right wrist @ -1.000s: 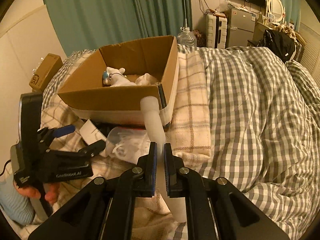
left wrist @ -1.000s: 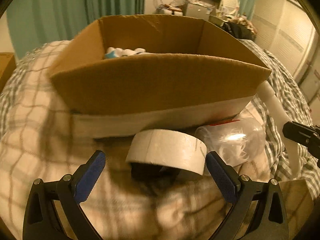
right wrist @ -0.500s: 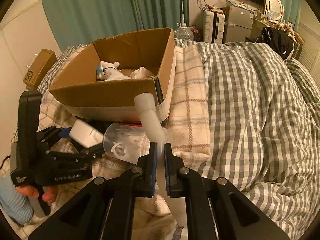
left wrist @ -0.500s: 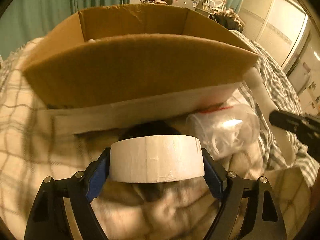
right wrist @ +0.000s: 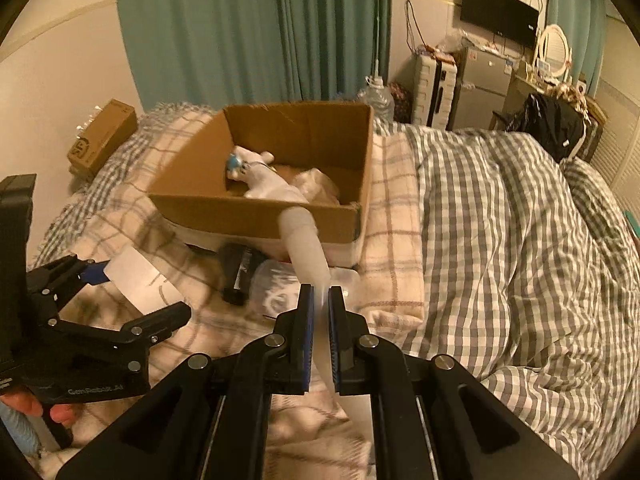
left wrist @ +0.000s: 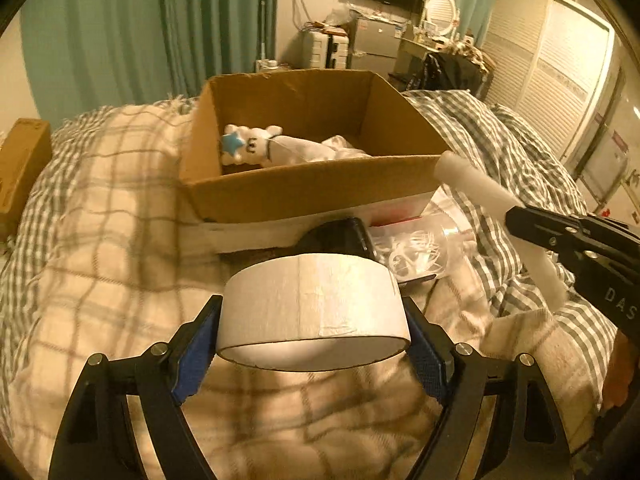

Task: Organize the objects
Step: 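Carry the tape roll and tube into the box and open both tools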

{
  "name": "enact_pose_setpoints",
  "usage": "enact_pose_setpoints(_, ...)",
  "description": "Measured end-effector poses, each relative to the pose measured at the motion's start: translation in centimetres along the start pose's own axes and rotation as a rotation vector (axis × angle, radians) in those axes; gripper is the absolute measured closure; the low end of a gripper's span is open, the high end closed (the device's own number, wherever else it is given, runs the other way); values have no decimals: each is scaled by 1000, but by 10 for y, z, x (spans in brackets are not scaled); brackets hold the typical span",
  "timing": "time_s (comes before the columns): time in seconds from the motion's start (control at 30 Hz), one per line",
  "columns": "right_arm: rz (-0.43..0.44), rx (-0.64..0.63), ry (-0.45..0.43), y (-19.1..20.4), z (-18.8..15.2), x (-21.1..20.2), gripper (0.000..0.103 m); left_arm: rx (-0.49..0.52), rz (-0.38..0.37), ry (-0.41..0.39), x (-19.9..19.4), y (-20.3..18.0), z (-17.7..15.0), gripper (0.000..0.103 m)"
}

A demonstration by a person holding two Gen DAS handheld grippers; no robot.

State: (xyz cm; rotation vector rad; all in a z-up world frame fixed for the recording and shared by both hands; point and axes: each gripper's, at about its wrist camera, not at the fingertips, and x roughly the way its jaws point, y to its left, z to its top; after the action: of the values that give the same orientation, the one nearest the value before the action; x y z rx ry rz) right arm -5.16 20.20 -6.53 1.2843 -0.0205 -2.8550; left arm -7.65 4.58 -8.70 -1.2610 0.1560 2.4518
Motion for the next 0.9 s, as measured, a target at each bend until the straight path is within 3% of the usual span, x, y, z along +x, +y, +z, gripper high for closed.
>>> enact_pose_setpoints(0.17, 17, -20, -46, 17, 2, -27, 97, -23, 38, -21, -29, 7, -5, 17)
enact_pose_setpoints(0.47, 51, -50, -163, 41, 18, -88, 97, -31, 94, -144, -97, 7, 10, 17)
enact_pose_setpoints(0.73, 45, -107, -267, 56, 61, -129, 97, 1, 133, -248, -137, 2, 43, 17)
enact_pose_setpoints(0.9, 55, -132, -306, 60, 92, -138, 97, 9, 133, -293, -142, 3, 75, 17)
